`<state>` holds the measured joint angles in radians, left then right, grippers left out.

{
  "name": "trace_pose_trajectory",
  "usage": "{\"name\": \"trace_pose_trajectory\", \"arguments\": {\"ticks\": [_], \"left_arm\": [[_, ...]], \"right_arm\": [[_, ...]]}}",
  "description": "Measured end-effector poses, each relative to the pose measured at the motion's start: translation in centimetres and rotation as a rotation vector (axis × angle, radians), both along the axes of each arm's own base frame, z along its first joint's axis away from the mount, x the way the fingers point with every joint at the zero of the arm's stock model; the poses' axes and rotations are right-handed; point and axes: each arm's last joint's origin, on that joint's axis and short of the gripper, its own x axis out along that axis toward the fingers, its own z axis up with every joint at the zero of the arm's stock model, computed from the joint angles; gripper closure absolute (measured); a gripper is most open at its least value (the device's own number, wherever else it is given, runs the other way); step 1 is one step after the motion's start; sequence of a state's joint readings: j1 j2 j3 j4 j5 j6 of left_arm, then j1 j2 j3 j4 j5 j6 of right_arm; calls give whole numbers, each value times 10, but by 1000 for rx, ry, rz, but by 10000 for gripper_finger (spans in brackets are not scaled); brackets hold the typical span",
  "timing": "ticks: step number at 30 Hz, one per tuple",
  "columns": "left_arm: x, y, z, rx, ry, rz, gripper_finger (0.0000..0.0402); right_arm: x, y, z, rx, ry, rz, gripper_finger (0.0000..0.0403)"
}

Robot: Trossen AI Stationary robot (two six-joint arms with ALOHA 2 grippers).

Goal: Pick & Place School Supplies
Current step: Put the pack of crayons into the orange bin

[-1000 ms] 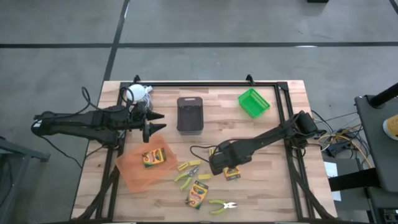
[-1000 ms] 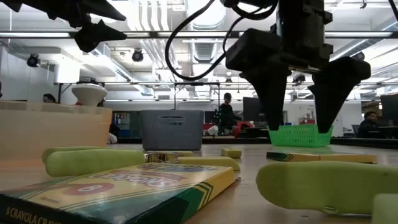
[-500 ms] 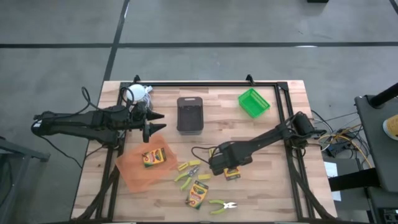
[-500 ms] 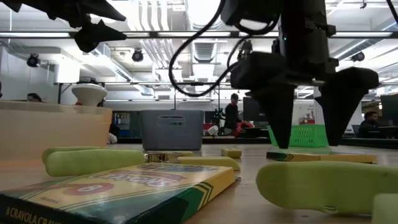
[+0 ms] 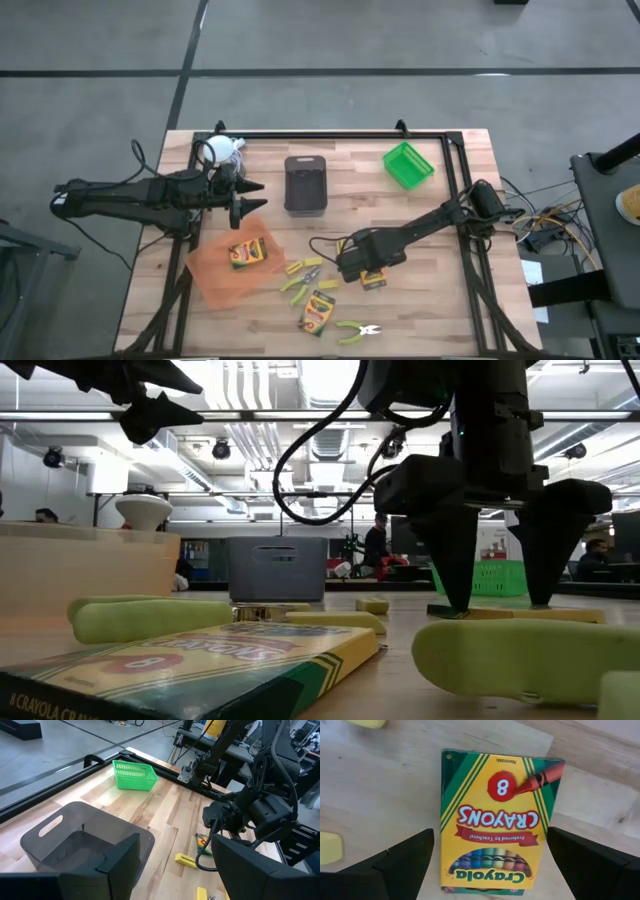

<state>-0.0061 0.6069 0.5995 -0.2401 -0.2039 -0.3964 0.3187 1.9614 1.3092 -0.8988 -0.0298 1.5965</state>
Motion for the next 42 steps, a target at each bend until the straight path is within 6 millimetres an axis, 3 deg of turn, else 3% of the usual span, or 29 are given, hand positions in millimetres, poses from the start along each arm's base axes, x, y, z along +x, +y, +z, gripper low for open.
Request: {"name": "trace_pose_trajectory", "arguments": {"ticks": [42], "left_arm": [[0,0,0,0,-1,0,151]], "right_arm": [[-4,-1,-13,31,-6,-2,29]]}}
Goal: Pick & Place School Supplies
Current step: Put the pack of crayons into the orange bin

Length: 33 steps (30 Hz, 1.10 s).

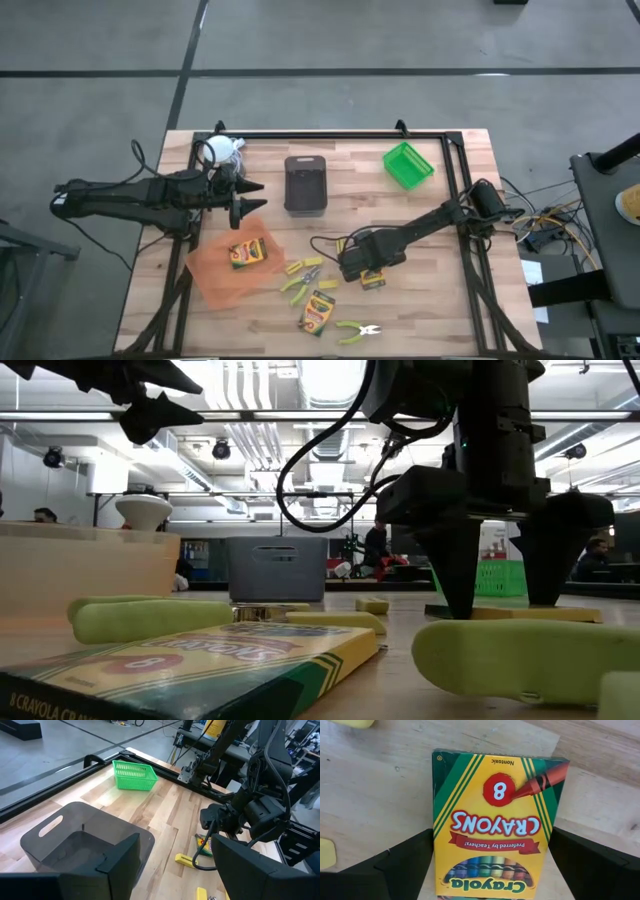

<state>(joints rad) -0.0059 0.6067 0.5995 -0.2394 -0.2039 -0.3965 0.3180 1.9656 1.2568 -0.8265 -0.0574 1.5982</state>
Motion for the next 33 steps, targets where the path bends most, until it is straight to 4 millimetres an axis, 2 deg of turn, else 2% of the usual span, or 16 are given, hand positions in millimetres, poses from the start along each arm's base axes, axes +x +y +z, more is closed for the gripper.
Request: {"name": "trace_pose_trajectory", "arguments": {"ticks": [9,18,26,33], "left_arm": [[0,0,0,0,1,0,151],[0,0,0,0,1,0,151],[0,0,0,0,3,0,151],[0,0,0,0,2,0,151]], "right_arm": [[2,1,1,-3,-5,-2,94],[2,1,2,-2,-11,1,83],[7,2,8,-16,-52,14,94],[8,2,11,-28,-60,35,88]]}}
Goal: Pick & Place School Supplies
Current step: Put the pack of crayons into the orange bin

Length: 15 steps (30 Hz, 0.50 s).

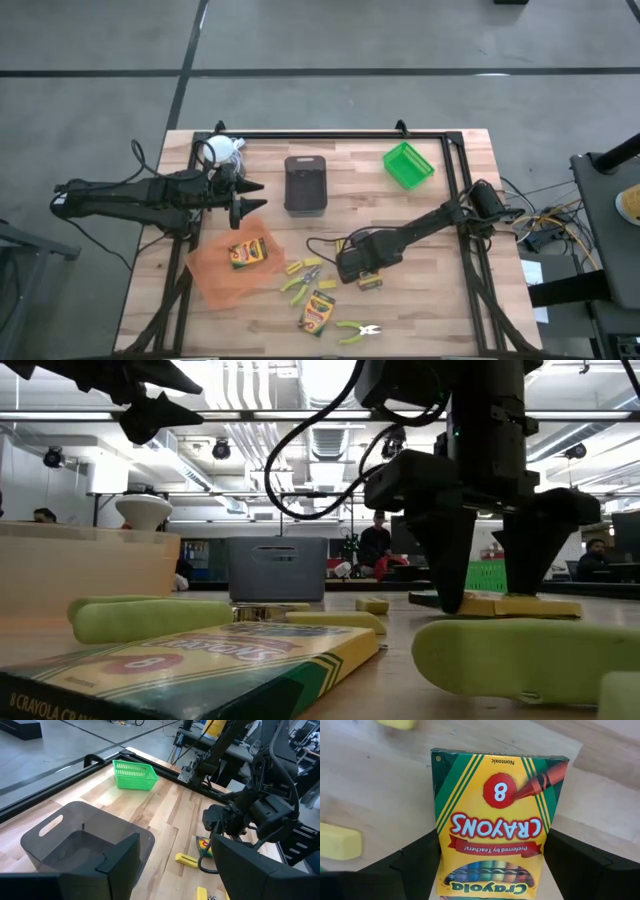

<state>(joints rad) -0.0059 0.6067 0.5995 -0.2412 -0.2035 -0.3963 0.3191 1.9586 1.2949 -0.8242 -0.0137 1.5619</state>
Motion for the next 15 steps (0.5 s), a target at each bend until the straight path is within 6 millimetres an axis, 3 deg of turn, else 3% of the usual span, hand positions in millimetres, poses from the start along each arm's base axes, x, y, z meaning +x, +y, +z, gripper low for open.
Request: {"name": "trace_pose_trajectory", "arguments": {"ticks": [15], "left_arm": [[0,0,0,0,2,0,151]], "right_arm": [[6,-1,38,-80,-150,173,88]]}}
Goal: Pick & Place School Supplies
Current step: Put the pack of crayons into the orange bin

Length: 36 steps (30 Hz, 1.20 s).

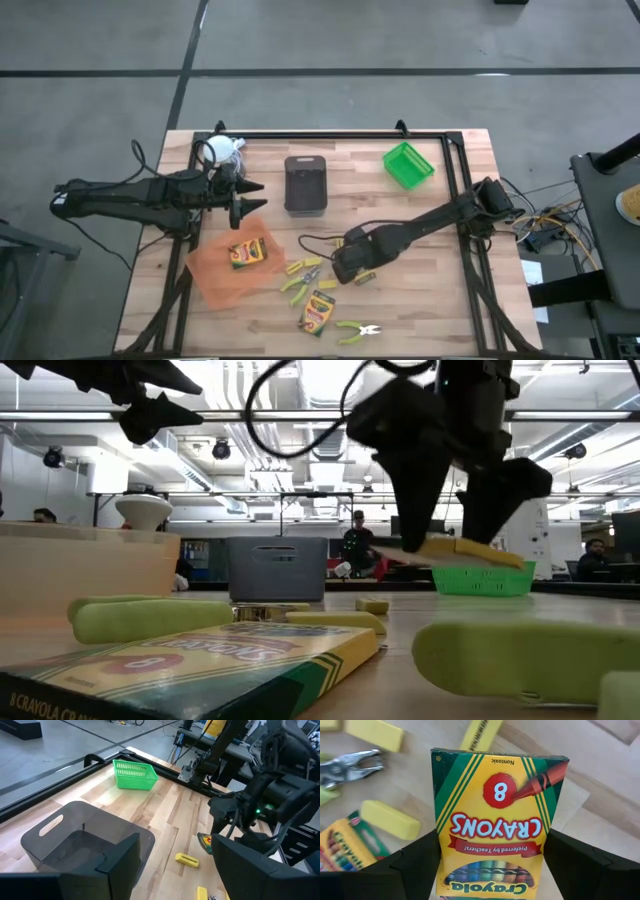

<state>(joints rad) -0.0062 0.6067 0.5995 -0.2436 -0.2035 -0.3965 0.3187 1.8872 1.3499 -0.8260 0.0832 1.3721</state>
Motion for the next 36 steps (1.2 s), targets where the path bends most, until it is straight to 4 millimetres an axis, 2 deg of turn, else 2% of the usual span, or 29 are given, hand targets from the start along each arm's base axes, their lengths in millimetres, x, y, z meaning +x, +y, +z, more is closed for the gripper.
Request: {"name": "trace_pose_trajectory", "arguments": {"ticks": [4,8,13,16,28,36], "left_arm": [[0,0,0,0,3,0,151],[0,0,0,0,3,0,151],[0,0,0,0,4,0,151],[0,0,0,0,4,0,151],[0,0,0,0,4,0,151],[0,0,0,0,4,1,151]], "right_arm": [[-3,-2,14,-31,-51,46,85],[-8,-5,36,-78,-136,111,90],[-15,-8,65,-123,-250,253,90],[-19,-9,76,-144,-284,321,82],[-27,-12,89,-261,-307,641,69],[-27,-12,89,-286,-302,711,66]]}}
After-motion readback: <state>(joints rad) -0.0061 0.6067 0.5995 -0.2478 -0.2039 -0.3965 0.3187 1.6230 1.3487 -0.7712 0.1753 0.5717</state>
